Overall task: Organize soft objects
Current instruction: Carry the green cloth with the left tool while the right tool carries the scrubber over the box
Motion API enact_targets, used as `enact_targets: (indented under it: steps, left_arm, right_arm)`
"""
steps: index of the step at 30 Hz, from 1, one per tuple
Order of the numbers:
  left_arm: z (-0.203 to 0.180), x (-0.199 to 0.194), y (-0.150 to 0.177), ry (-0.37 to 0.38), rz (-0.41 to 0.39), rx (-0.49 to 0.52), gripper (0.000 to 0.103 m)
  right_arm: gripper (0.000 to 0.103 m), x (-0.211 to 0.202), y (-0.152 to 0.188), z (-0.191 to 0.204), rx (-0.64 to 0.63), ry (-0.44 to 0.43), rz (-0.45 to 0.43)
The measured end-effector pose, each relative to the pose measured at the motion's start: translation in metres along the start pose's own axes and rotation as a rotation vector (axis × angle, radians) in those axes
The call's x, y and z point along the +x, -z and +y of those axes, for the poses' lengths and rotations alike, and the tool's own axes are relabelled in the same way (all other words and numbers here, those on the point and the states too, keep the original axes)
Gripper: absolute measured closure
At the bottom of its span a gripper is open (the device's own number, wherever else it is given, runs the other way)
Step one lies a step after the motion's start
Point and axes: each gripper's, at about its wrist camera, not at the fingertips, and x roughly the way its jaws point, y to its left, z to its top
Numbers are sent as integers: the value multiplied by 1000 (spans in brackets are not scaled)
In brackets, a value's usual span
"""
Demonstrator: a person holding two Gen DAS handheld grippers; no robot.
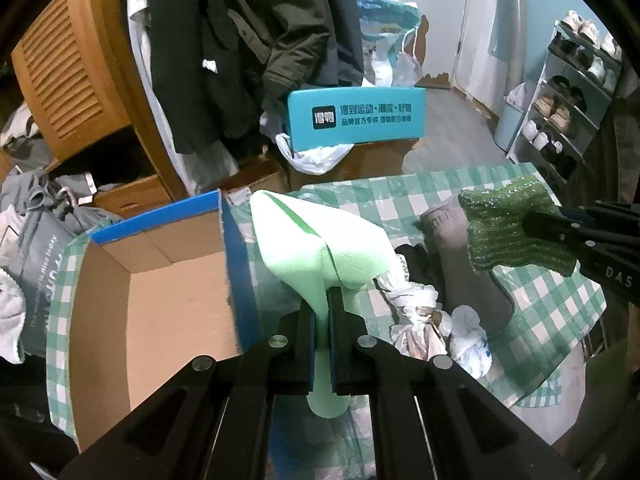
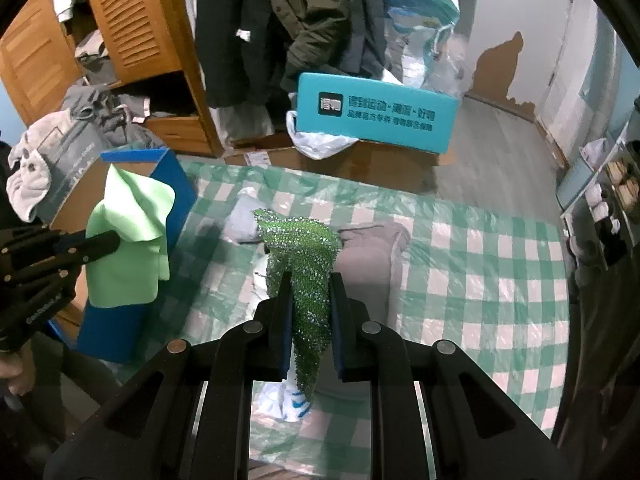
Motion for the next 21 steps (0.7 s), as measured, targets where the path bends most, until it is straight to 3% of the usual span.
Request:
enact_targets:
  steps: [21]
  left_arm:
    - [64,-38,12,1,-59,-111,98]
  right_arm:
    - [88,-8,-27,74,-106,-83,-33]
